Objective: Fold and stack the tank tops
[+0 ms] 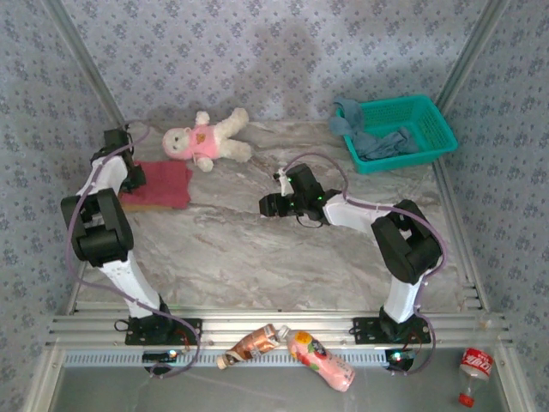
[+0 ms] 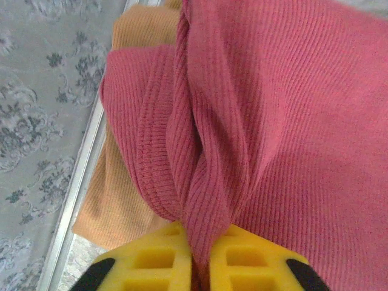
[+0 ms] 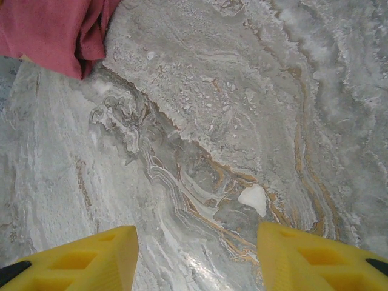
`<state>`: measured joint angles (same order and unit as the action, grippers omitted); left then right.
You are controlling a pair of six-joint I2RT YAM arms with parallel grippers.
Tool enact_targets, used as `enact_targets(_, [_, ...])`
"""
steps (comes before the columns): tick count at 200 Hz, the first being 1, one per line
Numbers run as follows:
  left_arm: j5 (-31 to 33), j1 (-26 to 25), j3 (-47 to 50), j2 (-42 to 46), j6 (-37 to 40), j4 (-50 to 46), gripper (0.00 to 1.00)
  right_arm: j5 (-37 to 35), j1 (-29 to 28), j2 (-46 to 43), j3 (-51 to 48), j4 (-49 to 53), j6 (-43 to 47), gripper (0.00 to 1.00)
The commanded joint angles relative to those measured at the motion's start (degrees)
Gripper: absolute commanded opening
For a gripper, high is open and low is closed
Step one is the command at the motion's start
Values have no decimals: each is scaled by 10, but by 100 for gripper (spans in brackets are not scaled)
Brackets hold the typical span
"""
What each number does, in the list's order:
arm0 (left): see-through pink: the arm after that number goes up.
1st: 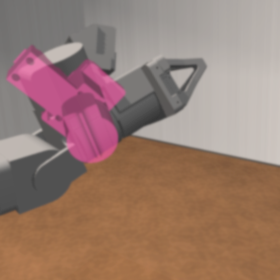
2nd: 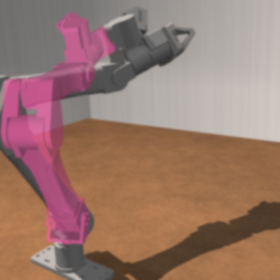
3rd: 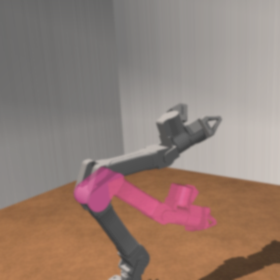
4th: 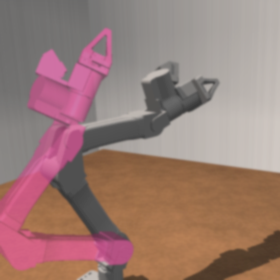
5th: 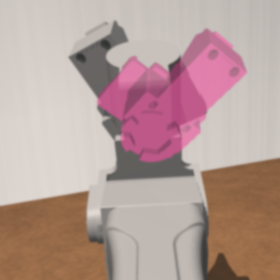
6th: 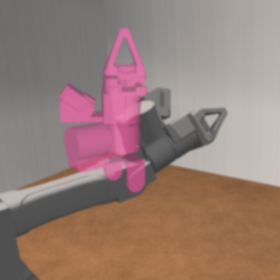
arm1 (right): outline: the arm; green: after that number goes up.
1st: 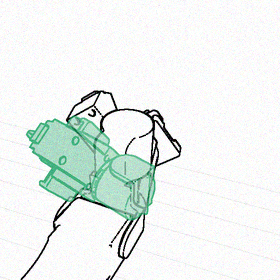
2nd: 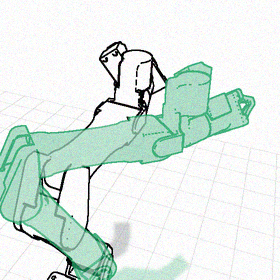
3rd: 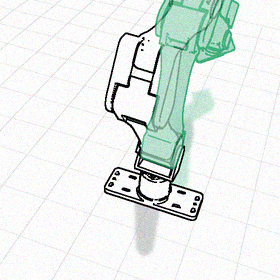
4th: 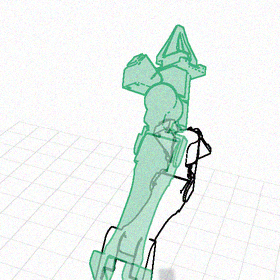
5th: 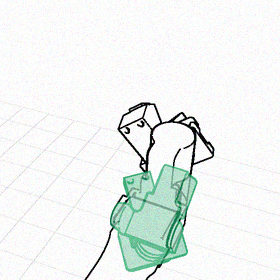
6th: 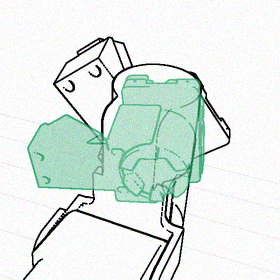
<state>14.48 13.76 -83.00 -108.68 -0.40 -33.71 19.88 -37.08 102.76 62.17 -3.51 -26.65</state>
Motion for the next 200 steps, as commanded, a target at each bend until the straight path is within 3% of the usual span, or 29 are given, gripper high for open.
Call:
enact_targets(1, [65,3,-27,-32,2,-7,17,4,-3,-4,-5,-7,-11,56])
enact_targets(15, [86,4,-41,-46,-3,-28,28,2,-2,-9,-7,-1,-8,56])
enact_targets(58, [109,3,-85,-45,-20,-86,49,-9,15,-34,-6,30,11,56])
enact_targets(75, [144,4,-120,-45,-25,-127,60,-19,34,-52,1,62,34,57])
enact_targets(92, [138,4,-141,-29,-30,-151,69,-34,59,-76,6,101,59,58])
enact_targets(104, [102,4,-148,-12,-39,-161,72,-45,83,-93,13,130,80,59])
enact_targets(114, [47,4,-152,5,-44,-171,82,-52,105,-104,21,157,97,61])
enact_targets(157, [-157,-16,-87,111,-72,-155,84,-127,204,-114,106,246,173,66])
enact_targets(200, [-309,-77,9,208,-146,-87,85,-202,302,-43,204,272,187,73])
